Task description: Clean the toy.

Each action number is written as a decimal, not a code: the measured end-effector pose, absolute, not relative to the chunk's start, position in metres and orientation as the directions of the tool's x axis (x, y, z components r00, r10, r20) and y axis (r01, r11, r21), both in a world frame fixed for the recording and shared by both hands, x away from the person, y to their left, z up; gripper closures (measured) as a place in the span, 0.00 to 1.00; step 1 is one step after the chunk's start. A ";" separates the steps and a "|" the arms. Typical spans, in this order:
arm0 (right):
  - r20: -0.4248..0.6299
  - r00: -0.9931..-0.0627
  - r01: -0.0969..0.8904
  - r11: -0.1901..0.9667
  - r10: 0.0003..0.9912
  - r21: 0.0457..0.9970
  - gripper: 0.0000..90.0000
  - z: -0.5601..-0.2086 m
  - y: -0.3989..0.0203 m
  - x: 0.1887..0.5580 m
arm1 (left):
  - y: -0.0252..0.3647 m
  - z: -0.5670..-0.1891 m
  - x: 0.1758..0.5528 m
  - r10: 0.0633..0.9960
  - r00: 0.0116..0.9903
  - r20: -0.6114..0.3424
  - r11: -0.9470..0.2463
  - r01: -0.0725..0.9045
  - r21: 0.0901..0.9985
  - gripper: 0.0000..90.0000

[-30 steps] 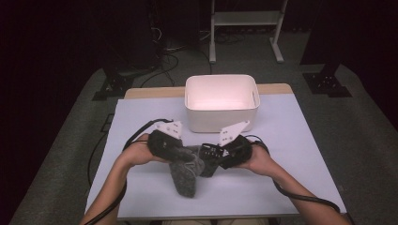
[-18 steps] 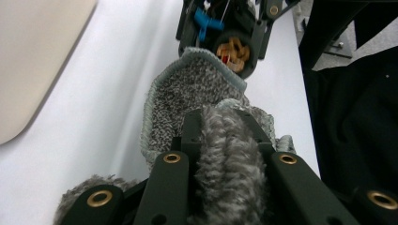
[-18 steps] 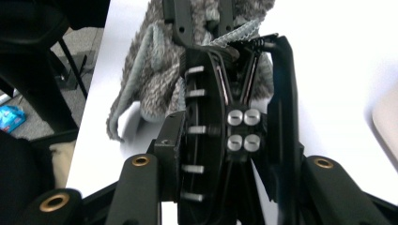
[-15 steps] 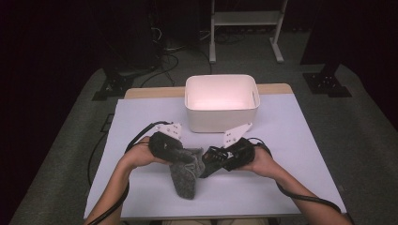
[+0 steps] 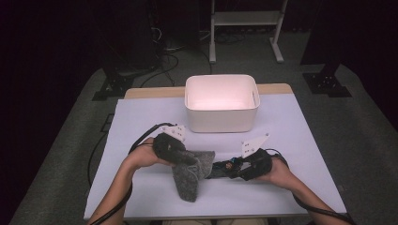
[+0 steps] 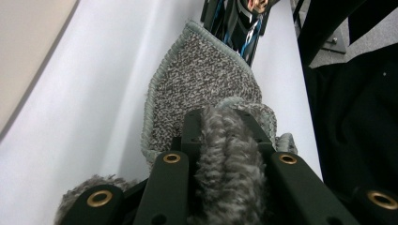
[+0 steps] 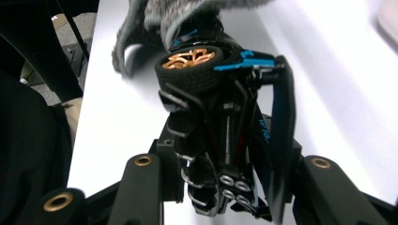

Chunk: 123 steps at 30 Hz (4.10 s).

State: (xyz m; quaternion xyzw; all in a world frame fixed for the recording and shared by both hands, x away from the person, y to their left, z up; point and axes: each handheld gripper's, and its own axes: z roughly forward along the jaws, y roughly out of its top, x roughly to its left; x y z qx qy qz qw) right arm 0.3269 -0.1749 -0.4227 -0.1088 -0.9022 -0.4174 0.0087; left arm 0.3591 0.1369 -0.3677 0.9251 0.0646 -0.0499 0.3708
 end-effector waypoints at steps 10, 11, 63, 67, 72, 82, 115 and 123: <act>0.124 -0.967 0.240 0.639 0.221 0.731 0.62 -0.440 -0.187 0.325 | 0.172 -0.380 0.359 0.166 0.972 -0.169 -0.711 0.237 0.662 0.84; 0.125 -0.966 0.244 0.640 0.225 0.729 0.62 -0.442 -0.188 0.325 | 0.174 -0.381 0.359 0.171 0.970 -0.172 -0.707 0.242 0.664 0.84; 0.128 -0.973 0.229 0.699 0.194 0.678 0.42 -0.425 -0.126 0.344 | 0.248 -0.391 0.352 0.471 0.880 -0.055 -0.639 0.384 0.667 0.39; 0.155 -0.967 0.253 0.699 0.202 0.669 0.39 -0.426 -0.125 0.343 | 0.245 -0.393 0.352 0.470 0.881 -0.051 -0.646 0.383 0.660 0.37; 0.142 -0.969 0.245 0.704 0.203 0.667 0.37 -0.428 -0.123 0.338 | 0.241 -0.395 0.349 0.464 0.885 -0.047 -0.655 0.378 0.654 0.32; 0.170 -0.967 0.256 0.695 0.192 0.671 0.29 -0.431 -0.121 0.331 | 0.237 -0.398 0.347 0.449 0.892 -0.054 -0.668 0.375 0.643 0.30; 0.196 -0.959 0.284 0.675 0.205 0.681 0.23 -0.437 -0.130 0.332 | 0.243 -0.396 0.327 0.487 0.873 0.040 -0.617 0.311 0.723 0.20; 0.191 -0.959 0.284 0.670 0.211 0.686 0.22 -0.430 -0.132 0.335 | 0.245 -0.394 0.324 0.488 0.871 0.059 -0.612 0.293 0.735 0.18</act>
